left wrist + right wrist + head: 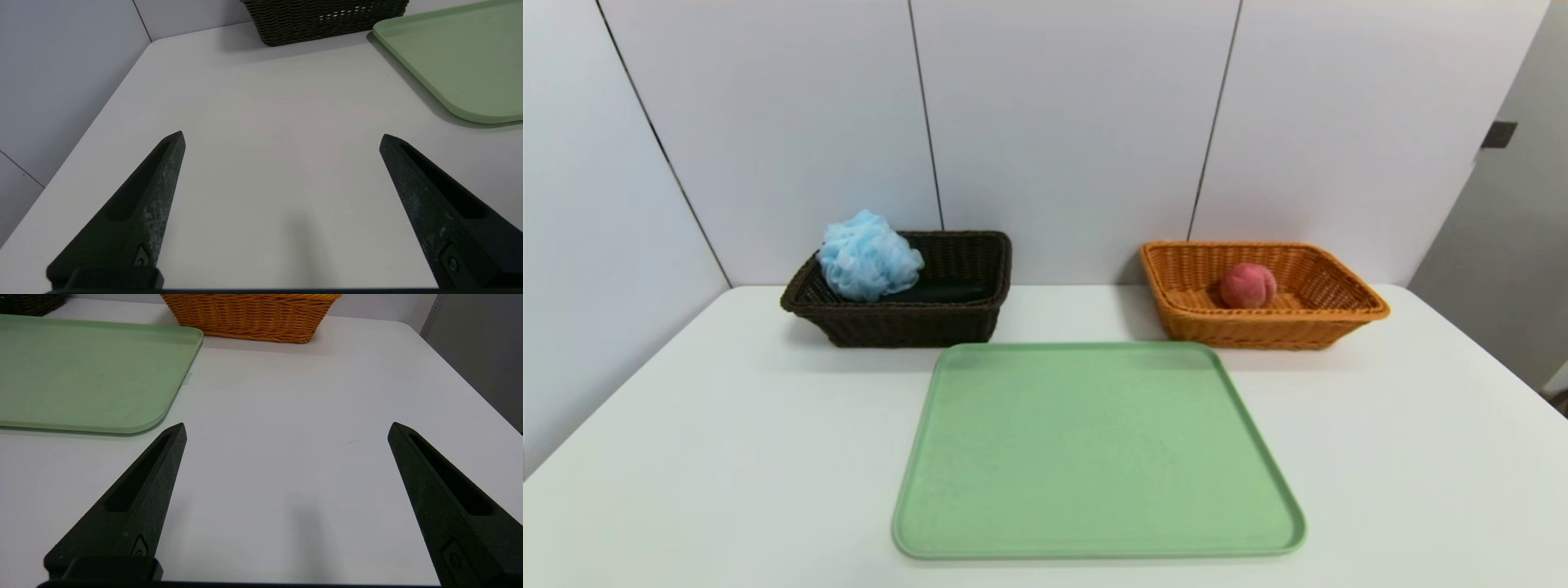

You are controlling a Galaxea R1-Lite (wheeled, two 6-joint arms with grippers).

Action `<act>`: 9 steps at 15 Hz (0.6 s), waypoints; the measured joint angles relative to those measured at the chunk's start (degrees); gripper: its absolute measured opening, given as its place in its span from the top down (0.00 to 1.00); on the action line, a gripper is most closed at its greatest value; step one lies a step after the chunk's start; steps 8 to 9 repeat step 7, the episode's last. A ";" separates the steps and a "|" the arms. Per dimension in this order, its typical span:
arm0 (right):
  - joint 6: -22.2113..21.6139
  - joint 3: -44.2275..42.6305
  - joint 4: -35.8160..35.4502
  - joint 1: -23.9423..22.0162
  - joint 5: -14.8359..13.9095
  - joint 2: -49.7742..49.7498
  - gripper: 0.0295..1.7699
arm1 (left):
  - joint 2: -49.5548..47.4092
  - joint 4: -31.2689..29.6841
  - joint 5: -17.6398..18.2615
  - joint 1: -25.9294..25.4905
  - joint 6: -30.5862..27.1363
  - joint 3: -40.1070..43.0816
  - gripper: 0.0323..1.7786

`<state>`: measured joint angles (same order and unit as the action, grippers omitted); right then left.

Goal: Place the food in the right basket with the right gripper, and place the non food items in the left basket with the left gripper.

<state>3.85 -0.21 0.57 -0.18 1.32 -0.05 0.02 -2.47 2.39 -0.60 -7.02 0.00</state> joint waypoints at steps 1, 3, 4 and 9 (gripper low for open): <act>-0.02 0.00 -0.06 0.00 -0.06 0.00 0.04 | -0.02 -0.05 -0.09 0.00 2.04 0.00 0.05; -0.80 -0.15 0.68 0.00 -0.22 0.00 0.04 | -0.02 -0.11 -1.43 0.00 5.86 0.00 0.05; -1.32 -0.20 0.66 0.02 -0.41 0.00 0.04 | -0.02 -0.09 -2.18 0.00 6.84 0.00 0.05; -2.60 -0.23 0.28 0.05 -1.21 0.00 0.04 | -0.02 -0.11 -2.32 0.00 7.02 0.00 0.05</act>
